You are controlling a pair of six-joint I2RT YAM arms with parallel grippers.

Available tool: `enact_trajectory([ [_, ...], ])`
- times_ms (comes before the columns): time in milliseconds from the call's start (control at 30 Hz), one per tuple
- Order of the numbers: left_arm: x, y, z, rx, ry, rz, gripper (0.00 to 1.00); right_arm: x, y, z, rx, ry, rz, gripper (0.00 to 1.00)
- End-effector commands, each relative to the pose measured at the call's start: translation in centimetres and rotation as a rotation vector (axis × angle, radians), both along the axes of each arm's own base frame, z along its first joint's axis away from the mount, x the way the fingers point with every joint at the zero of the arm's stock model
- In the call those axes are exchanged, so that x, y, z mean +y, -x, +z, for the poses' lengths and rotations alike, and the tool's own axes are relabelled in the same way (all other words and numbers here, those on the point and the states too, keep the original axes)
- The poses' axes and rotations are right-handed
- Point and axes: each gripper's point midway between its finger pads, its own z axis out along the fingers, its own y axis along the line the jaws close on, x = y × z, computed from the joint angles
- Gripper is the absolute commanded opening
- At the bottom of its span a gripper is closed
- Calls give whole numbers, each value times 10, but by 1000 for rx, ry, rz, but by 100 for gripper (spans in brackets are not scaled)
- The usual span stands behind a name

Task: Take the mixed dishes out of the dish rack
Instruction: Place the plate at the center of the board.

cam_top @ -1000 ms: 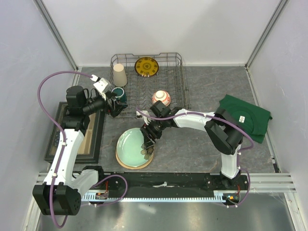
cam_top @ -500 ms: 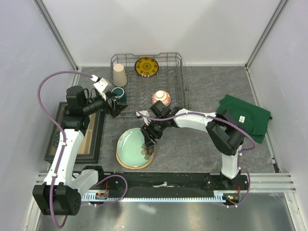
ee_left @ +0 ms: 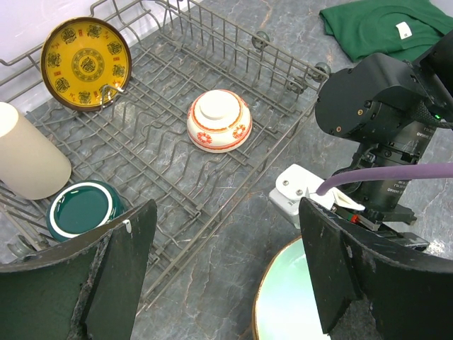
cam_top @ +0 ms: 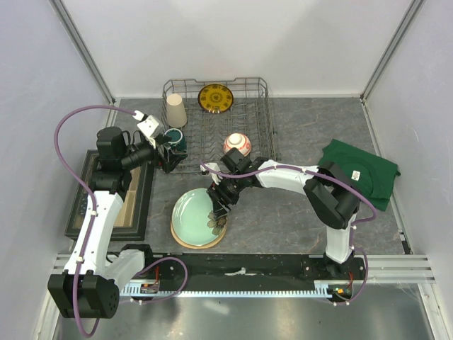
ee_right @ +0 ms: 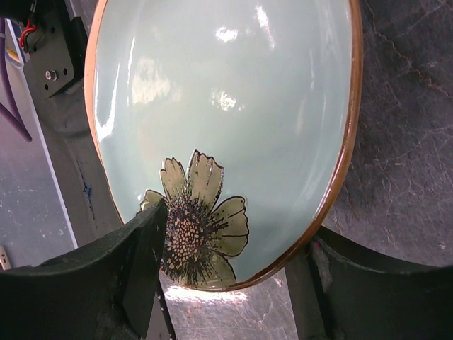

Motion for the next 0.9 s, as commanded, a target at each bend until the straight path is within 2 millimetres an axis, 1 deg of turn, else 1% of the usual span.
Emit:
enact_trajectory([
  [0,-1,4,10,-59,-13,-29,88,-6,-8,15,-73,10,-2,71],
  [167,-2,4,11,-57,-9,-31,88,-5,-3,22,-65,-17,14,71],
  [467,-2,4,13,-59,-4,-31,88,-9,-2,21,-71,-11,17,70],
  [867,-2,5,13,-64,-6,-32,88,-12,-5,18,-95,7,7,70],
])
